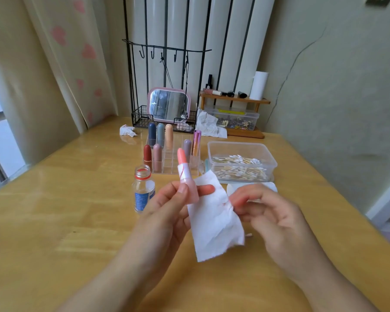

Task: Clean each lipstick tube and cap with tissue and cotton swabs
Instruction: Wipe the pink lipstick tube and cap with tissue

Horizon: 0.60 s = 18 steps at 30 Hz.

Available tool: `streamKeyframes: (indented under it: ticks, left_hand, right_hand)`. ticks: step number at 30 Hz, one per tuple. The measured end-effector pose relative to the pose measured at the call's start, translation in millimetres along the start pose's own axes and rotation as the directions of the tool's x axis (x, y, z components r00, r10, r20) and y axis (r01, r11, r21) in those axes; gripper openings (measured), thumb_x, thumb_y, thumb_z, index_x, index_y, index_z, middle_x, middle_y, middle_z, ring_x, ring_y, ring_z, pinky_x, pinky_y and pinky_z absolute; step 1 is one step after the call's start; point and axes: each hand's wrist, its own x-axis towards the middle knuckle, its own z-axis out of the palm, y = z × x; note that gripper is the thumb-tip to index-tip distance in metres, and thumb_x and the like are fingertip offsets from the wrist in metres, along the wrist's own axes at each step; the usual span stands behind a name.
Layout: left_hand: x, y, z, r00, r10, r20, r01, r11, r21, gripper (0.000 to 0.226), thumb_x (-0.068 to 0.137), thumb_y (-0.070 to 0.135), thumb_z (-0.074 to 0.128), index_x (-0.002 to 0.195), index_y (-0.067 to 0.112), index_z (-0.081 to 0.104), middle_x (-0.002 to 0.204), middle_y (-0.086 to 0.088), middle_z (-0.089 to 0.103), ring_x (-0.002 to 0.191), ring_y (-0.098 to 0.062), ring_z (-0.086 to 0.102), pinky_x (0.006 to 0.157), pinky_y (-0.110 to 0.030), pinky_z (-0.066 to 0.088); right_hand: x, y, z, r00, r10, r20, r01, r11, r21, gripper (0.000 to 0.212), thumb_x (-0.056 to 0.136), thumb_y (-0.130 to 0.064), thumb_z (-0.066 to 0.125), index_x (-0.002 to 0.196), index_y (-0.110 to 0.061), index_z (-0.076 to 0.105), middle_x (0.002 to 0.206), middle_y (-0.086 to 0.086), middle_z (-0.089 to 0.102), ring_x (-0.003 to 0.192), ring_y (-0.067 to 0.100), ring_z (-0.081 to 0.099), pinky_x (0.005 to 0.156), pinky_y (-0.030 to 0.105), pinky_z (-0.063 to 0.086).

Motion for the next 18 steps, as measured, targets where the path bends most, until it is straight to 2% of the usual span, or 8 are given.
streamKeyframes:
  ticks: [2, 4, 6, 8, 12, 13, 16, 18]
  left_hand:
    - [-2, -3, -1, 0.999, 0.021, 0.046, -0.024, 0.997, 0.067, 0.039, 0.082, 0.025, 0.058, 0.102, -0.009, 0.053, 0.109, -0.015, 0.069, 0.098, -0.032, 0.067, 0.081, -0.039, 0.056]
    - [-5, -8, -2, 0.996, 0.019, 0.082, -0.030, 0.991, 0.133, 0.043, 0.082, 0.030, 0.056, 0.099, -0.008, 0.050, 0.110, -0.013, 0.069, 0.100, -0.032, 0.066, 0.080, -0.038, 0.056]
    - [-6, -12, -2, 0.992, 0.020, 0.128, -0.049, 0.972, 0.229, 0.039, 0.080, 0.037, 0.062, 0.090, 0.000, 0.054, 0.109, -0.012, 0.069, 0.104, -0.026, 0.064, 0.087, -0.033, 0.052]
    - [-8, -14, 0, 0.990, 0.018, 0.140, -0.066, 0.938, 0.342, 0.033, 0.074, 0.045, 0.061, 0.083, 0.013, 0.062, 0.107, -0.013, 0.067, 0.106, -0.019, 0.061, 0.094, -0.031, 0.045]
    - [-8, -15, 0, 0.994, 0.031, 0.107, -0.085, 0.831, 0.549, 0.034, 0.069, 0.053, 0.061, 0.089, 0.025, 0.063, 0.095, -0.002, 0.068, 0.083, -0.009, 0.057, 0.083, -0.026, 0.043]
    - [-9, -15, 1, 0.992, 0.040, 0.123, -0.104, 0.812, 0.575, 0.034, 0.071, 0.052, 0.061, 0.088, 0.022, 0.062, 0.087, -0.003, 0.067, 0.077, -0.009, 0.056, 0.077, -0.026, 0.043]
    - [-9, -17, 3, 0.986, 0.056, 0.158, -0.140, 0.792, 0.594, 0.030, 0.085, 0.041, 0.061, 0.090, 0.012, 0.058, 0.068, 0.003, 0.064, 0.062, -0.006, 0.054, 0.062, -0.019, 0.044]
    - [-10, -18, 3, 0.978, 0.073, 0.193, -0.179, 0.764, 0.620, 0.024, 0.083, 0.035, 0.059, 0.090, 0.012, 0.059, 0.067, 0.008, 0.062, 0.061, -0.004, 0.054, 0.060, -0.016, 0.043]
  right_hand:
    - [3, -4, 1, 0.982, 0.156, -0.108, -0.141, 0.981, 0.133, 0.019, 0.076, -0.012, 0.049, 0.093, -0.006, 0.054, 0.071, -0.003, 0.064, 0.069, 0.016, 0.065, 0.059, 0.020, 0.050]
    - [4, -2, 2, 0.950, 0.285, -0.125, -0.273, 0.956, 0.107, 0.024, 0.083, -0.030, 0.065, 0.096, -0.013, 0.056, 0.077, -0.004, 0.065, 0.068, 0.012, 0.063, 0.059, 0.023, 0.048]
    - [3, 2, 7, 0.938, 0.318, -0.135, -0.324, 0.946, -0.024, 0.015, 0.084, -0.023, 0.068, 0.095, -0.015, 0.061, 0.076, -0.004, 0.068, 0.067, 0.005, 0.061, 0.062, 0.018, 0.046]
    - [3, 3, 9, 0.940, 0.283, -0.191, -0.301, 0.951, -0.070, 0.004, 0.084, -0.009, 0.066, 0.085, -0.012, 0.065, 0.073, -0.002, 0.068, 0.066, 0.002, 0.060, 0.062, 0.013, 0.045]
    - [5, -2, -5, 0.911, 0.262, -0.319, -0.308, 0.946, -0.102, 0.017, 0.083, -0.004, 0.067, 0.073, -0.017, 0.068, 0.066, -0.009, 0.068, 0.062, -0.001, 0.059, 0.060, 0.008, 0.044]
    - [5, -5, -9, 0.911, 0.290, -0.292, -0.333, 0.937, -0.109, 0.016, 0.083, -0.005, 0.067, 0.074, -0.017, 0.070, 0.069, -0.007, 0.069, 0.066, 0.001, 0.060, 0.063, 0.010, 0.045]
    - [3, -13, -12, 0.910, 0.400, -0.113, -0.407, 0.912, -0.053, 0.010, 0.087, -0.011, 0.064, 0.089, -0.011, 0.074, 0.091, 0.012, 0.074, 0.086, 0.020, 0.065, 0.081, 0.033, 0.050]
    - [2, -17, -12, 0.893, 0.448, -0.034, -0.449, 0.894, 0.001, 0.014, 0.089, -0.011, 0.061, 0.093, -0.008, 0.074, 0.093, 0.017, 0.073, 0.086, 0.024, 0.066, 0.080, 0.036, 0.051]
